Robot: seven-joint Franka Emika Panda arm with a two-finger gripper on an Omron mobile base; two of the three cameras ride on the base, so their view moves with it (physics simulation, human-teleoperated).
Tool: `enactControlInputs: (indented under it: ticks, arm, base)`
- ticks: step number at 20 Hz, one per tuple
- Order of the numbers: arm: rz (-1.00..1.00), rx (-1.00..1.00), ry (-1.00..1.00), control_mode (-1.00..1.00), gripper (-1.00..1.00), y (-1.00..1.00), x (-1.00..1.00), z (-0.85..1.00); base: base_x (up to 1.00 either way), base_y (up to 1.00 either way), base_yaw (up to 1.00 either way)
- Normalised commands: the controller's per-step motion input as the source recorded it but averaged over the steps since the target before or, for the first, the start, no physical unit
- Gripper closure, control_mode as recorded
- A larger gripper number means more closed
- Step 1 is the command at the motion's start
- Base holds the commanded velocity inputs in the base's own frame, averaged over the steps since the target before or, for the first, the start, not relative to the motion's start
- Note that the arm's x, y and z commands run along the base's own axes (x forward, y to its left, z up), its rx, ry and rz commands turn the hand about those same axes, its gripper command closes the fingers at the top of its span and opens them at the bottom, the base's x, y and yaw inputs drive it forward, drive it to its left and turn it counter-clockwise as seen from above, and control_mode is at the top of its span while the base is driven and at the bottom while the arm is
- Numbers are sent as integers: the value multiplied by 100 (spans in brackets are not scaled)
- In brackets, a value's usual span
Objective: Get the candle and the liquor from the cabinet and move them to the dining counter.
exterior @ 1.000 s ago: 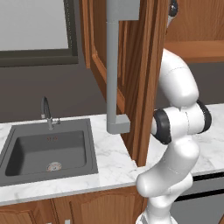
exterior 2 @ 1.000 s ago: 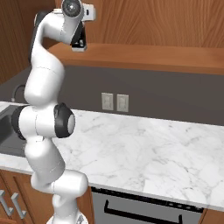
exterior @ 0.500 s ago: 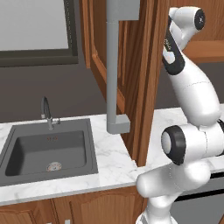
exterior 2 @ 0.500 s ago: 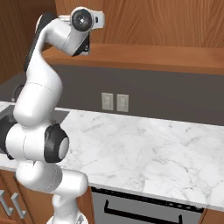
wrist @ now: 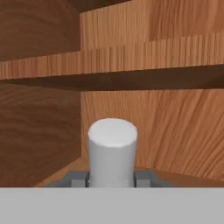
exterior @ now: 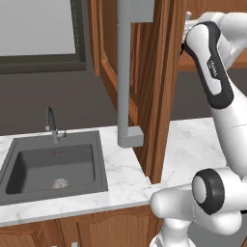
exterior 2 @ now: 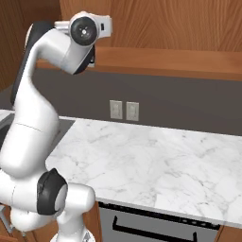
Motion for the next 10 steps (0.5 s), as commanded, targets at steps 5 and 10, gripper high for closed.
enactControlInputs:
  ticks: [5, 10]
  arm:
    - [0, -4, 0, -100, 100, -8, -100, 18]
    - [1, -6, 0, -100, 100, -25, -100, 2]
  base:
    - [0, 0, 0]
    - [0, 0, 0]
